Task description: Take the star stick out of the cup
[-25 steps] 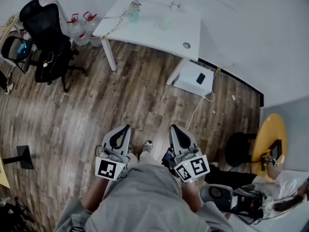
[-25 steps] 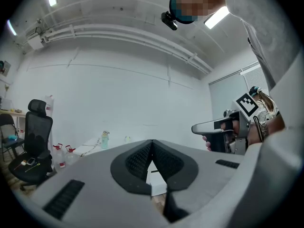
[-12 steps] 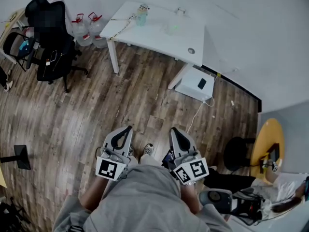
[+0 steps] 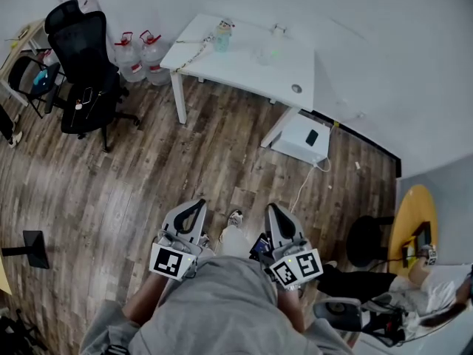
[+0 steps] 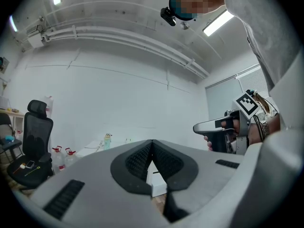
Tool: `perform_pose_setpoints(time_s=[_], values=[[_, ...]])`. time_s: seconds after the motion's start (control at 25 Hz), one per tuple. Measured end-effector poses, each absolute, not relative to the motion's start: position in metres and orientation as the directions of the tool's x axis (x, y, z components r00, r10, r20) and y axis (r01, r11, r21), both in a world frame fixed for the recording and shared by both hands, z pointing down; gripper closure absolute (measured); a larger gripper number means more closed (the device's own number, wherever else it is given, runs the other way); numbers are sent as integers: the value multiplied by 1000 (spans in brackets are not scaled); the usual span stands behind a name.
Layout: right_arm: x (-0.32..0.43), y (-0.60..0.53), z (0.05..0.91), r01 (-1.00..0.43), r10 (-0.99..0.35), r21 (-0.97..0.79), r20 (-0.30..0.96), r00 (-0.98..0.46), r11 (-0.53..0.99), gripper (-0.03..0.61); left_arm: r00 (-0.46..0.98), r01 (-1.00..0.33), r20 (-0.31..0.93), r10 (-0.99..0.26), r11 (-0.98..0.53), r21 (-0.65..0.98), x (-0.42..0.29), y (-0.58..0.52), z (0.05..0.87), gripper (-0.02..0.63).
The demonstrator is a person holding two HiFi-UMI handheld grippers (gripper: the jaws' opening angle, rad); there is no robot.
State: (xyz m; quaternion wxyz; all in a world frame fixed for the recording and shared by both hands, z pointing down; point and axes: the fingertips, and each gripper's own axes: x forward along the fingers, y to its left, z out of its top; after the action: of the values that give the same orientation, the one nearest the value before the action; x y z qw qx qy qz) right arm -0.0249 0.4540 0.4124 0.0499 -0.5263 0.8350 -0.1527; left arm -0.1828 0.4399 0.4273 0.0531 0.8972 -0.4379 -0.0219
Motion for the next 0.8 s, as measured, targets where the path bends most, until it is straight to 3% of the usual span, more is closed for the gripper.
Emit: perform_pose_setpoints(time_s=[0.8], values=[[-11, 345, 423, -820, -860, -333, 49, -508, 466, 543, 569, -820, 22, -822, -566, 84, -168, 345, 433, 583]])
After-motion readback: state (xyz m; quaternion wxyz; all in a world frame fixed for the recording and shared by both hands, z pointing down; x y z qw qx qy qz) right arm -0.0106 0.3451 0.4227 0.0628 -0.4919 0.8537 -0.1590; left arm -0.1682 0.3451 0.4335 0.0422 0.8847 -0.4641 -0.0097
